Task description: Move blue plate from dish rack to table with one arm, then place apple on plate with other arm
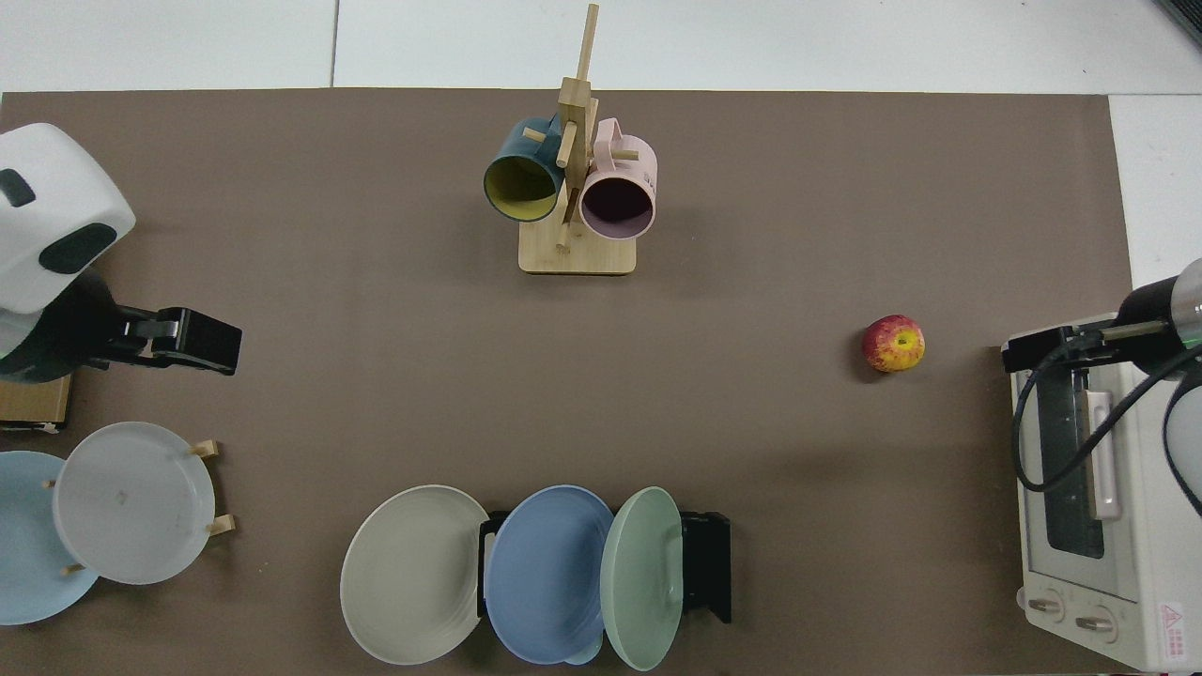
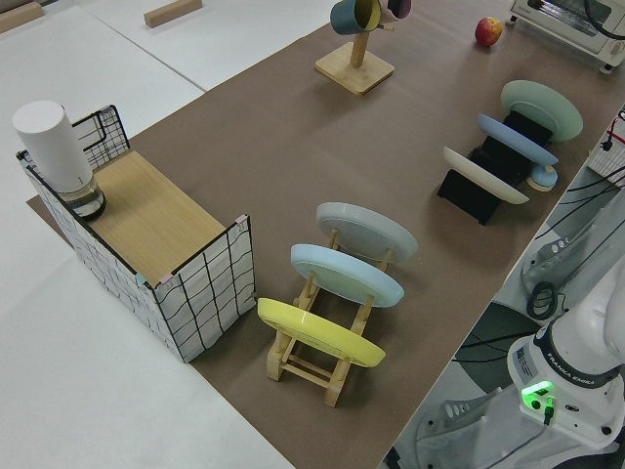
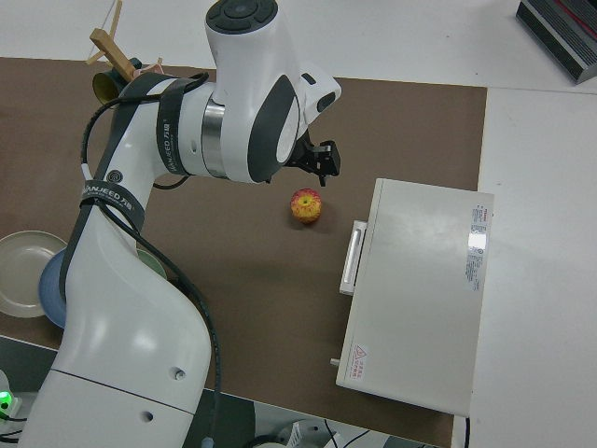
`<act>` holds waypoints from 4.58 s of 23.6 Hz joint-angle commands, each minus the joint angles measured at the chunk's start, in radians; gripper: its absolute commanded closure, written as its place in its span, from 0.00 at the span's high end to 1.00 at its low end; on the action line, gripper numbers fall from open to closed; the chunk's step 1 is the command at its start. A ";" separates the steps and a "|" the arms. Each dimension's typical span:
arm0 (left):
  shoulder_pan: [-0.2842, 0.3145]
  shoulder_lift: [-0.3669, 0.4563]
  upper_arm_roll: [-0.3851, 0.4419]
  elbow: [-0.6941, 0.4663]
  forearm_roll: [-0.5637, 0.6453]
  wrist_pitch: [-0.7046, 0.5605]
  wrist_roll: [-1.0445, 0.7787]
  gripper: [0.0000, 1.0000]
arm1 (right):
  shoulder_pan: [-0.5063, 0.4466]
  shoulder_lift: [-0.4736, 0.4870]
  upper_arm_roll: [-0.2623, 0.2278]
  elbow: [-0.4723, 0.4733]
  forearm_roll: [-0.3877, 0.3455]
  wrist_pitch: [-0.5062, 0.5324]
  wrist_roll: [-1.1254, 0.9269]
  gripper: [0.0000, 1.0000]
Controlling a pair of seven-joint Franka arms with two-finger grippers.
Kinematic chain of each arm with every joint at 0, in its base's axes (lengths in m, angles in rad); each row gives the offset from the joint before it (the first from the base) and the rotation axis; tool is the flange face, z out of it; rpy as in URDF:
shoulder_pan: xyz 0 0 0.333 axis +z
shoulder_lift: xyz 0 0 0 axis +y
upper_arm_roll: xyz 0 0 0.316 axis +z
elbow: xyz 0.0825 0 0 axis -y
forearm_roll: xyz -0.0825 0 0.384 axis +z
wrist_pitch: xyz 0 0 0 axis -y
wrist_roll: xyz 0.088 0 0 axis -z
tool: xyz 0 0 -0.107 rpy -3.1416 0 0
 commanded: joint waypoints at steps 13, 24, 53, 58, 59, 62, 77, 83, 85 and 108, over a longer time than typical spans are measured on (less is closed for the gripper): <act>0.010 -0.045 -0.003 -0.053 0.010 0.005 0.007 1.00 | -0.009 -0.003 0.001 -0.008 0.022 0.020 -0.018 1.00; 0.010 -0.100 -0.014 -0.135 0.001 0.015 0.006 1.00 | -0.009 -0.003 0.001 -0.008 0.023 0.020 -0.018 1.00; 0.013 -0.372 -0.428 -1.060 -0.502 0.777 -0.031 1.00 | -0.009 -0.003 0.001 -0.008 0.022 0.020 -0.018 1.00; 0.013 -0.370 -0.451 -1.096 -0.516 0.818 -0.031 0.99 | -0.009 -0.003 0.001 -0.008 0.022 0.020 -0.018 1.00; 0.013 -0.370 -0.451 -1.096 -0.516 0.818 -0.031 0.97 | -0.009 -0.003 0.001 -0.008 0.022 0.020 -0.018 1.00; 0.013 -0.369 -0.451 -1.096 -0.516 0.811 -0.032 0.71 | -0.009 -0.003 0.001 -0.008 0.023 0.020 -0.018 1.00; 0.020 -0.370 -0.462 -1.067 -0.499 0.725 -0.028 0.00 | -0.009 -0.003 0.001 -0.008 0.022 0.020 -0.018 1.00; 0.080 -0.383 -0.410 -0.923 -0.446 0.519 -0.025 0.00 | -0.009 -0.003 0.001 -0.008 0.023 0.020 -0.018 1.00; 0.073 -0.367 -0.361 -0.854 -0.375 0.467 -0.028 0.00 | -0.009 -0.003 0.001 -0.008 0.022 0.020 -0.018 1.00; 0.059 0.021 -0.156 -0.693 -0.720 0.834 0.125 0.00 | -0.015 0.004 0.001 -0.016 0.005 0.109 -0.019 1.00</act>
